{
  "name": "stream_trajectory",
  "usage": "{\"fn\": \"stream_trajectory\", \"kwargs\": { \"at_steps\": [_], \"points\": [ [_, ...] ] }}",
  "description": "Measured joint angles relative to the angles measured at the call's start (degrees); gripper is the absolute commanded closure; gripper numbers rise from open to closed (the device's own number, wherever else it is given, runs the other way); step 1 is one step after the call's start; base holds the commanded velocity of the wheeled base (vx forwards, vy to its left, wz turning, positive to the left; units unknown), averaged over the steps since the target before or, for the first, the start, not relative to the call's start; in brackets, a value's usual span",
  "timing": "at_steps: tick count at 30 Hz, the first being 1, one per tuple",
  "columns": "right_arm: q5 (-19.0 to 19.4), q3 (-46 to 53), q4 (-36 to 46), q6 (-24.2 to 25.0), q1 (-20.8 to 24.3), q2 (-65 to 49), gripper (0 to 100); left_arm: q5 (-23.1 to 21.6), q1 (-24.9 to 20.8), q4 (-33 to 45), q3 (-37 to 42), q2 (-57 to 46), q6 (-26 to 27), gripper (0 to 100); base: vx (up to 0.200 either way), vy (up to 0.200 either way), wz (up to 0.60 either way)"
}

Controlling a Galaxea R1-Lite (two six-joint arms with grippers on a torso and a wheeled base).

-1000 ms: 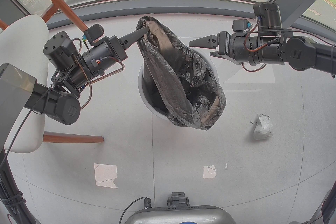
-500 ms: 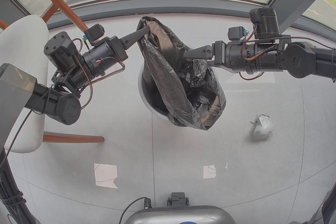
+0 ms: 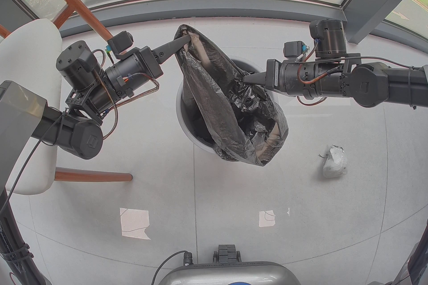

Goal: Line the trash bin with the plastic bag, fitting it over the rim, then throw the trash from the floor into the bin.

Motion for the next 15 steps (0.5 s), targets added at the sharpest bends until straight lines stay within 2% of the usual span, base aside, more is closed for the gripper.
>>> {"fn": "stream_trajectory", "kwargs": {
  "at_steps": [15],
  "points": [
    [-0.3,-2.7,-0.1,0.1,-4.9,-5.4,100,-0.5,0.1,-0.6,-1.1,0.0,-0.2,100,0.000,0.000,0.00]
  ]
}}
